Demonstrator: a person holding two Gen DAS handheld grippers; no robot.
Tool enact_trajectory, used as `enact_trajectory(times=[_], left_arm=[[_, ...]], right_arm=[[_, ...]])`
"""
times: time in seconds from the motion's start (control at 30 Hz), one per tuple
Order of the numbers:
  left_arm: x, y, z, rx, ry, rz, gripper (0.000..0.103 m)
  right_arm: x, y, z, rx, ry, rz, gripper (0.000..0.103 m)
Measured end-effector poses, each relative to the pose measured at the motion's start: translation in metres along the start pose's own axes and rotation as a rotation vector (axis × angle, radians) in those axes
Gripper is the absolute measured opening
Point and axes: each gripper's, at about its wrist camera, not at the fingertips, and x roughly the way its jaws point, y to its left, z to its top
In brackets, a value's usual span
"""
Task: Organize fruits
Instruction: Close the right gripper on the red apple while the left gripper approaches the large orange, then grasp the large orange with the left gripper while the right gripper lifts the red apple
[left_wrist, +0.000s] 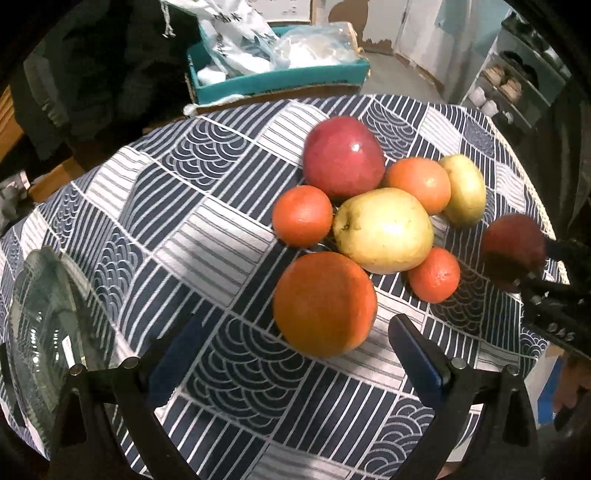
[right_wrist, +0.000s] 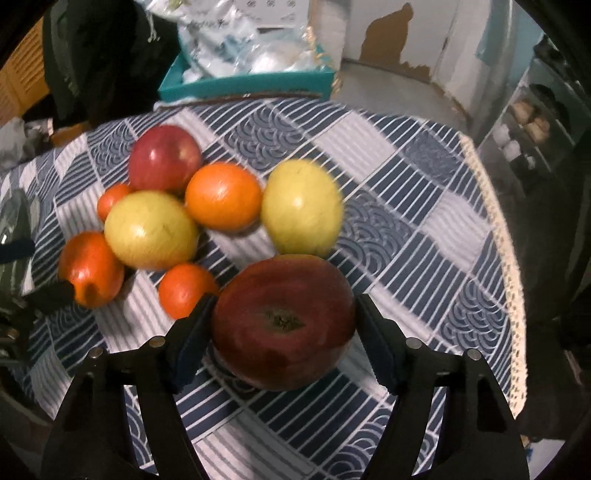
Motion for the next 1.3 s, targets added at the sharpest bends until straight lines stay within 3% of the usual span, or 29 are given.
enact_trajectory(times=[0.3, 0.43, 0.57, 0.7, 1.07, 1.3], left_arm=[[0.025, -0.009, 0.005, -0.006, 0.044, -0.001, 0.102], [0.033, -0.008, 0.007, -0.017, 0.064, 0.006, 0.088], [0.043, -0.005, 0.006, -0.041, 0.083, -0.037, 0.083], [0.043, -0.011, 0.006, -0.007, 0.069, -0.065, 0.069], [0.025, -0.007, -0.003, 0.004, 0.034, -0.038, 0.068], [0.000, -0.004, -0.001, 0.015, -0.045, -0.019, 0.067]], right_arm=[[0.005, -0.007, 0.009, 0.030, -0.018, -0.008, 0.075], [0.010, -0.006, 0.010, 0.031, -0.016, -0.002, 0.075], [0.012, -0.006, 0.011, 0.030, -0.014, 0.002, 0.075], [0.012, -0.005, 0.011, 0.033, -0.012, 0.007, 0.075], [0.001, 0.003, 0.017, 0.014, -0.055, 0.007, 0.075], [-0.015, 0.008, 0.023, 0.010, -0.098, 0.014, 0.075]])
